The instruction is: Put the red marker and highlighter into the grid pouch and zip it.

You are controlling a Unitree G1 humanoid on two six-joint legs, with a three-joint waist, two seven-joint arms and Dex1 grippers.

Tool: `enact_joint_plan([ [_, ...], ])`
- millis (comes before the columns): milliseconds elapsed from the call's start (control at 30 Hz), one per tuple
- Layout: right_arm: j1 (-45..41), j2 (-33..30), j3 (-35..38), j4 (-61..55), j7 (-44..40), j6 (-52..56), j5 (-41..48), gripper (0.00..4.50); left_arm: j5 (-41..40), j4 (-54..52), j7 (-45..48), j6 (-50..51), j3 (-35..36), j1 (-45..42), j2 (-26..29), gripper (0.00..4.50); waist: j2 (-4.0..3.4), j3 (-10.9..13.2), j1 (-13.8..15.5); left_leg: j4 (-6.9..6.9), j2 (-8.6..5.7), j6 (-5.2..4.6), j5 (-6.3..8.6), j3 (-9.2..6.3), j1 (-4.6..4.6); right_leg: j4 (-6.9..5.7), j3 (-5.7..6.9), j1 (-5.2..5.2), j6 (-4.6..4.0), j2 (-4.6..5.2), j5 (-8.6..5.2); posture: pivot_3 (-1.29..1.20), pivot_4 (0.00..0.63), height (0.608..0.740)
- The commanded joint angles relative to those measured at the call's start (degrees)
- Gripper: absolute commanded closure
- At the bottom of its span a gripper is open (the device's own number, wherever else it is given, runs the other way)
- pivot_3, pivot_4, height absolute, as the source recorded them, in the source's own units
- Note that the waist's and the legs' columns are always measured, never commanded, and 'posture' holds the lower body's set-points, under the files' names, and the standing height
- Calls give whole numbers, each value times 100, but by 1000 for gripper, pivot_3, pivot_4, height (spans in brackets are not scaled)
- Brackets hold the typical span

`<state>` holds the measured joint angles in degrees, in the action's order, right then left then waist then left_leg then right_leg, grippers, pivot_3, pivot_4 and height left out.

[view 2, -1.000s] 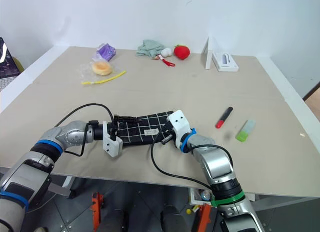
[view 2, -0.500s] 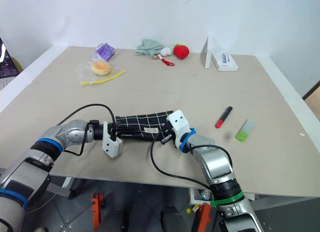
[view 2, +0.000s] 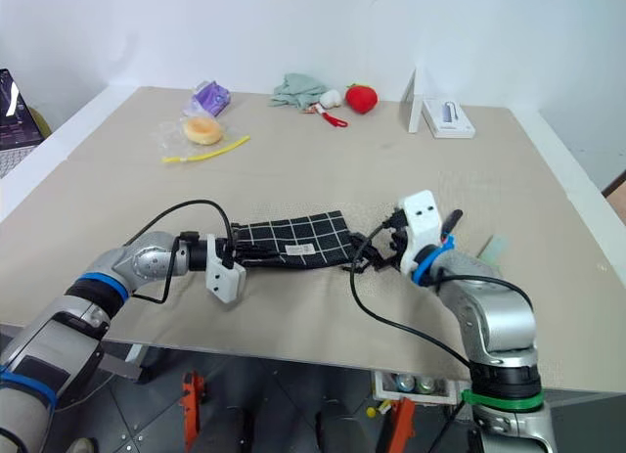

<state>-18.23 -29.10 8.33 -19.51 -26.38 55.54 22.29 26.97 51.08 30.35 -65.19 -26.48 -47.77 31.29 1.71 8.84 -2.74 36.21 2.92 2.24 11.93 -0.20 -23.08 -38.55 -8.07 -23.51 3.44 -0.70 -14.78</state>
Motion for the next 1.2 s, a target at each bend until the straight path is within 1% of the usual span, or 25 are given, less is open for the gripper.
enact_joint_plan([
  [33,74,-95,211,-398,75,437,221,30,10,-63,118,169,-97,172,-65,4500,-5,1,-2,0,-1,0,0,0,-2,6,0,1,1,1,1,0,150,732],
  [133,188,-35,212,-541,163,860,373,30,21,-95,168,221,-112,204,-62,4500,-6,0,-2,0,-2,0,0,-2,-4,19,1,7,4,2,3,0,150,732],
  [267,190,203,131,-639,385,1068,439,30,14,-171,233,291,-110,229,-101,4500,-6,0,0,-1,-4,0,0,-4,-15,35,2,8,12,4,7,0,150,732],
  [367,205,410,30,-575,615,986,308,30,-4,-220,268,336,-106,242,-139,4500,-7,0,3,-1,-7,0,0,-8,-18,40,3,10,15,6,9,0,150,732],
  [500,217,498,-172,-417,753,845,157,30,-33,-255,315,372,-92,265,-161,4500,-7,0,5,-1,-12,0,0,-9,-21,44,4,10,17,12,9,0,150,732],
  [533,223,482,-249,-378,771,814,103,566,-38,-264,321,379,-89,275,-162,4500,-7,0,5,-1,-12,0,0,-9,-21,44,4,11,17,12,9,0,150,732],
  [567,232,453,-322,-353,782,776,49,858,-41,-273,324,384,-86,283,-162,4500,-7,0,5,-1,-12,0,0,-9,-21,44,4,11,17,12,9,0,150,732],
  [600,238,444,-358,-337,792,747,19,1338,-44,-282,326,387,-84,291,-162,4500,-7,0,5,-1,-12,0,0,-10,-21,45,5,12,17,12,9,0,150,732],
  [633,241,451,-374,-320,804,714,0,1932,-48,-294,329,393,-80,300,-161,4500,-7,0,5,-1,-12,0,0,-10,-20,45,5,12,17,12,9,0,150,732],
  [733,280,319,-568,-297,759,606,-130,3274,-69,-325,334,417,-57,330,-165,4500,-7,-1,4,-1,-13,0,0,-12,-20,45,6,12,17,12,9,0,150,732],
  [800,308,268,-639,-309,713,573,-135,4343,-86,-345,336,435,-36,348,-174,4500,-7,-1,4,-1,-12,0,0,-12,-20,45,7,13,17,12,8,0,150,732],
  [833,322,251,-665,-320,689,554,-129,4468,-91,-353,337,443,-28,354,-177,4500,-7,-1,5,-1,-13,0,0,-14,-20,46,8,14,17,12,8,0,150,732],
  [1000,409,224,-849,-468,568,520,-61,4468,-173,-433,370,517,2,404,-214,4500,-7,-1,6,-1,-14,0,0,-14,-21,48,9,16,20,15,7,0,150,732],
  [1200,372,338,-967,-504,555,479,-27,4468,-201,-472,406,569,32,427,-251,4500,-7,-1,5,-6,-14,0,1,-19,-20,48,14,16,22,15,6,0,150,732],
])
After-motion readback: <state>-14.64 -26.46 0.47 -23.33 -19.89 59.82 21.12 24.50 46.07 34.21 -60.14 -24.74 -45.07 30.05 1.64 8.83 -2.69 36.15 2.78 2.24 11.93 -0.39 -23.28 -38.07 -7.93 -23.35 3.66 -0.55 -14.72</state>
